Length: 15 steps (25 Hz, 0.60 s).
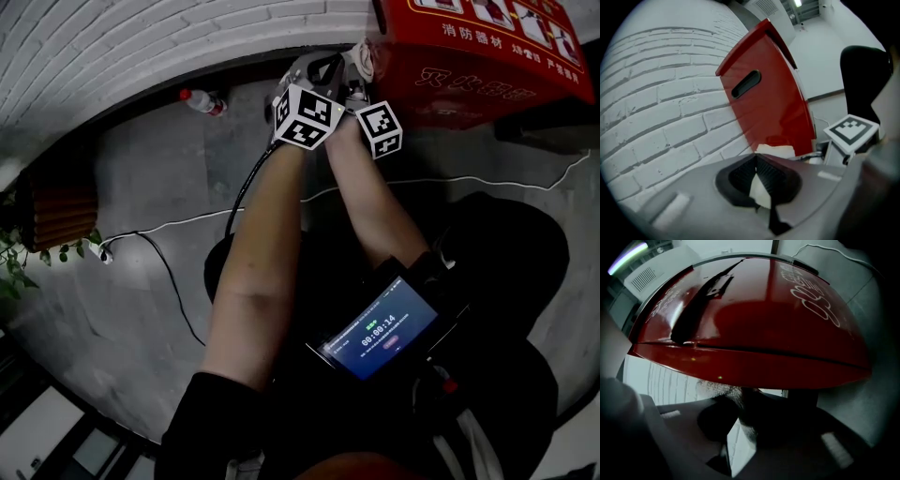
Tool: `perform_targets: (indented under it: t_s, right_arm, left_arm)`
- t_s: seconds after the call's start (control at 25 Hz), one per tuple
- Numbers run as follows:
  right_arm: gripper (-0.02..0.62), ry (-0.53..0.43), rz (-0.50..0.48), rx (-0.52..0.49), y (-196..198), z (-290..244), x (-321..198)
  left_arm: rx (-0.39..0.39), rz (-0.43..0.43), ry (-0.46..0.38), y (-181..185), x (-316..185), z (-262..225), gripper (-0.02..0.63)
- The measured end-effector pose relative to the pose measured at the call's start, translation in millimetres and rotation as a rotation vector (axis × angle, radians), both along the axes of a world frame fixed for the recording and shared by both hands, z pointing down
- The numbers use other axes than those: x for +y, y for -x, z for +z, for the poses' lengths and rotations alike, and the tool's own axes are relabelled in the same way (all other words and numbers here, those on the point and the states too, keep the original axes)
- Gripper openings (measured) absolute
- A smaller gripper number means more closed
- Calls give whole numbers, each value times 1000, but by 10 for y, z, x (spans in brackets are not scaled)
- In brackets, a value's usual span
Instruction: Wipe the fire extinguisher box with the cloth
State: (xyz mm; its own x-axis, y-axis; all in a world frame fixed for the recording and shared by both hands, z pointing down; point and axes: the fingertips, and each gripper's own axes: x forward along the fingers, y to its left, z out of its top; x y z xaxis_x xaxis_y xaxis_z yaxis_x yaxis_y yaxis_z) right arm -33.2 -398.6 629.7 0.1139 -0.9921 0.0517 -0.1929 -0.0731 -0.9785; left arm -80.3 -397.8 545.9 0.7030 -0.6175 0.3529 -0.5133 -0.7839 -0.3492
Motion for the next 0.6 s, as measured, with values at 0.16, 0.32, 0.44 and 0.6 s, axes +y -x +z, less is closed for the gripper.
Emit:
perform_targets:
  t_s: [0.16,0.32,0.44,0.6]
  right_arm:
    - [87,-20,-9,-4,-5,139,-47]
    - [87,1,-24,-8,-12,409,-63]
    - [87,18,-31,-10,-22,615,-81]
    - [89,21,-43,-5,-29,827,-122]
  left_arm:
    - [-15,-9,-21,-3,-44,209,-2]
    - [31,-61,15,93,-151,484,-2]
    - [41,-78,37,96,-221,705,-2]
    - [13,-38,35,-35,-241,940,-2]
